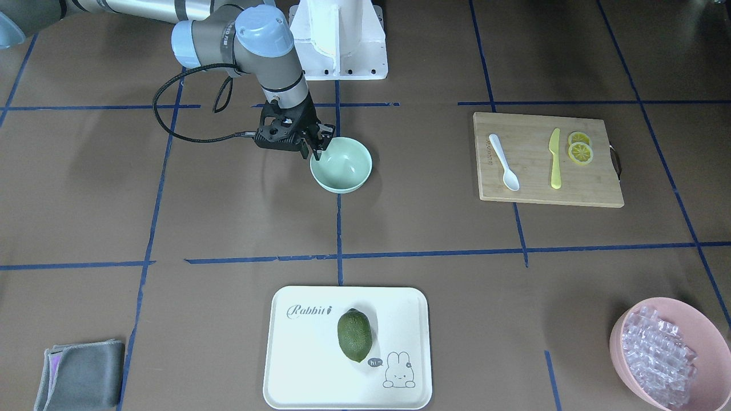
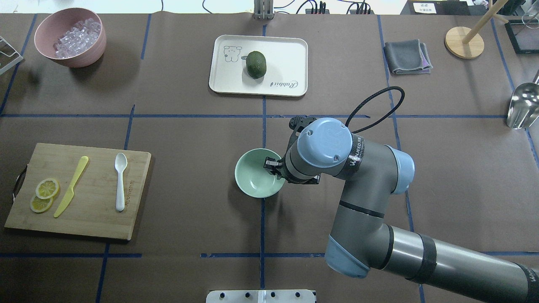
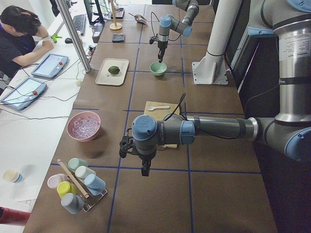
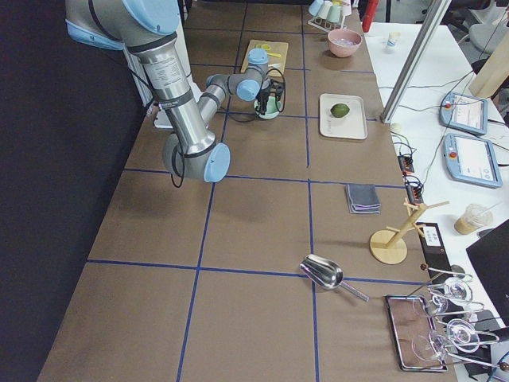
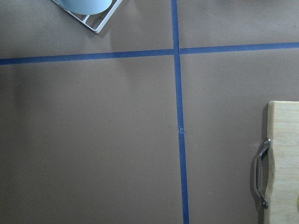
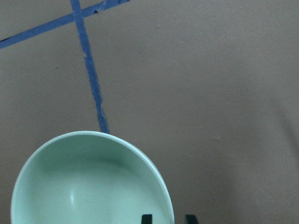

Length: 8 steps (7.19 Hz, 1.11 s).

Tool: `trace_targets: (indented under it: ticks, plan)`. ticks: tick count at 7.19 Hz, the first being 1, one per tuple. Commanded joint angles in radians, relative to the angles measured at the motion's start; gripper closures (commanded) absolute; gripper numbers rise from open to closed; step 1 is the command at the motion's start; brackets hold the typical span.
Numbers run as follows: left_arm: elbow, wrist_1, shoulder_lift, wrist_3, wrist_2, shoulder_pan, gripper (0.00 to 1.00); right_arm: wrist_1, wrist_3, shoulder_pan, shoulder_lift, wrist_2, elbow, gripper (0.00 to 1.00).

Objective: Place spoon in bowl
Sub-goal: 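Lower the bowl and open the right gripper to release it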

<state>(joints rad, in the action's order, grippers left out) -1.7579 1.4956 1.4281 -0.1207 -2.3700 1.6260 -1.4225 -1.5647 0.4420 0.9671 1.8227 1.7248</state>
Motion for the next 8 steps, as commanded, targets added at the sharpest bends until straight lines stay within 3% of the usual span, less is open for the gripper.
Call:
trace_targets:
  ticks: [1, 5, 6, 8]
  plan:
    - [-0.003, 0.000, 0.000, 0.000, 0.000, 0.000, 0.00, -0.001, 0.000, 0.010, -0.002, 0.004, 0.012, 0.00]
    - [-0.049, 0.021, 0.005, 0.001, 0.006, -0.002, 0.00, -0.004, 0.000, 0.030, 0.001, 0.012, 0.039, 0.00]
    - [-0.124, 0.043, 0.008, 0.027, 0.003, -0.021, 0.00, -0.044, 0.005, 0.056, 0.007, 0.016, 0.071, 0.00]
    - [-0.314, 0.044, 0.009, 0.382, 0.008, -0.218, 0.00, -0.218, 0.113, 0.111, 0.012, 0.018, 0.166, 0.00]
